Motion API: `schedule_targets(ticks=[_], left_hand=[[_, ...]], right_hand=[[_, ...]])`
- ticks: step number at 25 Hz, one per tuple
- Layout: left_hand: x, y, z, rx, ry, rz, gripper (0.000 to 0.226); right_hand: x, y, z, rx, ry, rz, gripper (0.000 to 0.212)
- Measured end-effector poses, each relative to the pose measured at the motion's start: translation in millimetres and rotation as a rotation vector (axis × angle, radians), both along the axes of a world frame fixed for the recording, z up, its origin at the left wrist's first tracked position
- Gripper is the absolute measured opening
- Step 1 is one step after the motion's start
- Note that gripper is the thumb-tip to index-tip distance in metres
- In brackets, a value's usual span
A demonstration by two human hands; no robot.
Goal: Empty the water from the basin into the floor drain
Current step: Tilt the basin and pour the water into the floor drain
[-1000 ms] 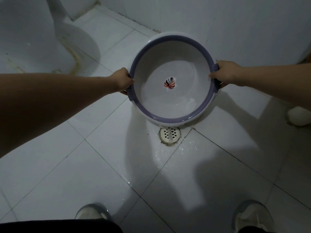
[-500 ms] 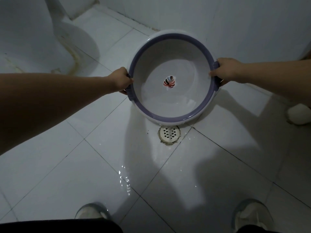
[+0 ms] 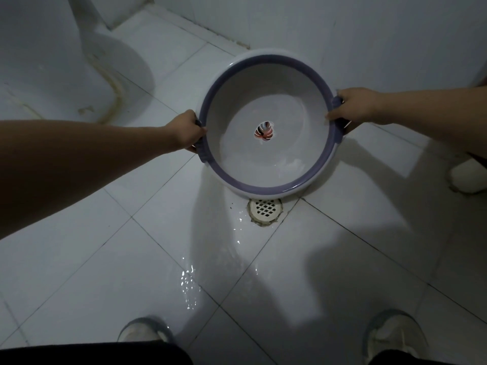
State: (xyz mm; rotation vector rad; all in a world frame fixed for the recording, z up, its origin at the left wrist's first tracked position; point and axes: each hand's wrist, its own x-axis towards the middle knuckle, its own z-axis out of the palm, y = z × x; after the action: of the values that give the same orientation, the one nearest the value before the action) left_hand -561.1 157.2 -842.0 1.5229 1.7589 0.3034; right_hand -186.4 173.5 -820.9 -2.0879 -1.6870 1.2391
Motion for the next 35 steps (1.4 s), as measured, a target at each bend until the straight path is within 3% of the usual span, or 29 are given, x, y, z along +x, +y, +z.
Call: schedule_targets(ticks=[17,35], left_hand=[[-2.0,-4.3,-7.5,-0.042,0.022,-0.045,0.028],[-14.5,-2.7,-5.0,-0.023,-0.049,-0.100,0.027]], right_hand=[[1.6,-1.0,-4.0,-0.071,0.024,0.039,0.011],[6.2,10.1,3.2,-0.096,-0.045,0.144,0.026]])
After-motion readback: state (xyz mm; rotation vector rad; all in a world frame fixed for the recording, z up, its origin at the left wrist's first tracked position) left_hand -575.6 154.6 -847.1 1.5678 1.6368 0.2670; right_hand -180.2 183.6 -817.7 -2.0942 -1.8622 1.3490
